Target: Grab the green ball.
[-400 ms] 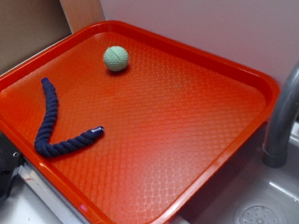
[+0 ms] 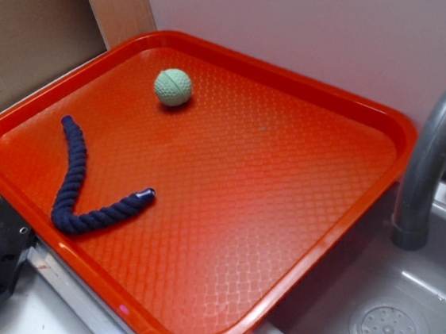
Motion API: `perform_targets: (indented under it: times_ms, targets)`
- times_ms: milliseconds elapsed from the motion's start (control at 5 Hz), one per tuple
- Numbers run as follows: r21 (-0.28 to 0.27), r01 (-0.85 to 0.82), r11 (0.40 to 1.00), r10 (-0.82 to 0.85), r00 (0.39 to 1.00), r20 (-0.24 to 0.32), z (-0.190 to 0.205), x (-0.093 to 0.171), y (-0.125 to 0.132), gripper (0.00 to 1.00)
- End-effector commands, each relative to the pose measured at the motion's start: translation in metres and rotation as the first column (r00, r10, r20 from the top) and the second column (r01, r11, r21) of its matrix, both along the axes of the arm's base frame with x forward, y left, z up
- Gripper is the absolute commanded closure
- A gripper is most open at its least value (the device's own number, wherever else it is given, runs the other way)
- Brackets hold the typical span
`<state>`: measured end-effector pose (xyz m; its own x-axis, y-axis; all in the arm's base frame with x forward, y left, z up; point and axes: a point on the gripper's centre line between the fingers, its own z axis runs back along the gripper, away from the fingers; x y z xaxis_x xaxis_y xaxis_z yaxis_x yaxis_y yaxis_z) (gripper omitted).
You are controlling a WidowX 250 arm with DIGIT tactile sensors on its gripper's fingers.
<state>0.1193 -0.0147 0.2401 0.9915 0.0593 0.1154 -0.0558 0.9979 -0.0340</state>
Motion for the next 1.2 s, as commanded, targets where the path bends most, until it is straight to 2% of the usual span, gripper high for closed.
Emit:
perform_targets:
  times_ms: [0, 200, 400, 600, 800, 1000]
  targets:
    - [0.052, -0.024, 0.998, 0.021, 0.998, 0.067, -0.071, 0.101, 0.029, 0.00]
    - [0.016, -0.034, 0.999, 0.033, 0.998, 0.057, -0.112, 0.133, 0.048, 0.00]
    - [0.018, -0.032, 0.999, 0.031, 0.997, 0.065, -0.137, 0.149, 0.056, 0.00]
    - [-0.010, 0.014, 1.000, -0.013, 0.994, 0.106, -0.150, 0.164, 0.042, 0.00]
    - [0.006, 0.046, 0.999, -0.047, 0.994, 0.097, -0.168, 0.170, 0.045, 0.00]
    - [0.043, 0.091, 0.995, -0.095, 0.990, 0.103, -0.190, 0.171, 0.060, 0.00]
